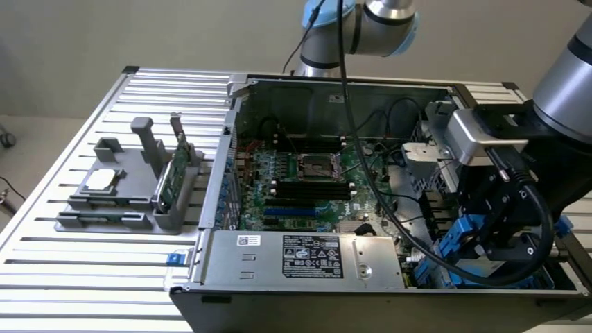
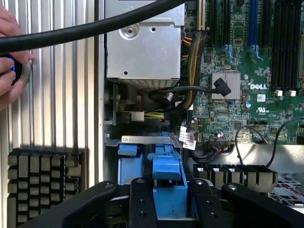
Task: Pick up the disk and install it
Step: 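Insert the disk into the insertion slot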
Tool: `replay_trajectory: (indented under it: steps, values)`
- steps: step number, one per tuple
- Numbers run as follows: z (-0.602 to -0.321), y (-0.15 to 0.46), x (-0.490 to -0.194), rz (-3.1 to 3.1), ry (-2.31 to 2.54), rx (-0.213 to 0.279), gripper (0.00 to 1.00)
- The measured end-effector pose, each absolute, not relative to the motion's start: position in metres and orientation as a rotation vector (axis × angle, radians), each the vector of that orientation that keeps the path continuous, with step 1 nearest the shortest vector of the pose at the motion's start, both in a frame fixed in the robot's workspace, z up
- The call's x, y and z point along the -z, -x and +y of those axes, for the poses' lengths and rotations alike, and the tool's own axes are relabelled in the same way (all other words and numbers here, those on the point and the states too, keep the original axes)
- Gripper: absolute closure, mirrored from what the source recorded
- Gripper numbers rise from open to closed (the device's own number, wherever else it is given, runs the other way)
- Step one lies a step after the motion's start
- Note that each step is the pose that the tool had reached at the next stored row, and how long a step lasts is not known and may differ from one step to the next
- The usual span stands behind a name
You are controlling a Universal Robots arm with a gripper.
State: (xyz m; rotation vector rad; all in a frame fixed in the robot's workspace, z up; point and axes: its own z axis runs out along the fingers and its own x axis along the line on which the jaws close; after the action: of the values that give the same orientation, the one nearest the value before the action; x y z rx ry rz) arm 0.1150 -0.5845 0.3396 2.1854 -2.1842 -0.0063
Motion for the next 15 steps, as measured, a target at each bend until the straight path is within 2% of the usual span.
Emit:
replay_trajectory:
  steps: [10,12,13,15]
  values:
    - [-0.584,-0.115,-0.328,-2.181,-2.188,0.006,0.67]
    - [-0.584,-0.115,-0.326,-2.182,-2.189,0.007,0.66]
    - [-0.584,-0.115,-0.327,-2.181,-2.188,0.006,0.6]
    - [-0.583,-0.115,-0.327,-2.181,-2.189,0.006,0.6]
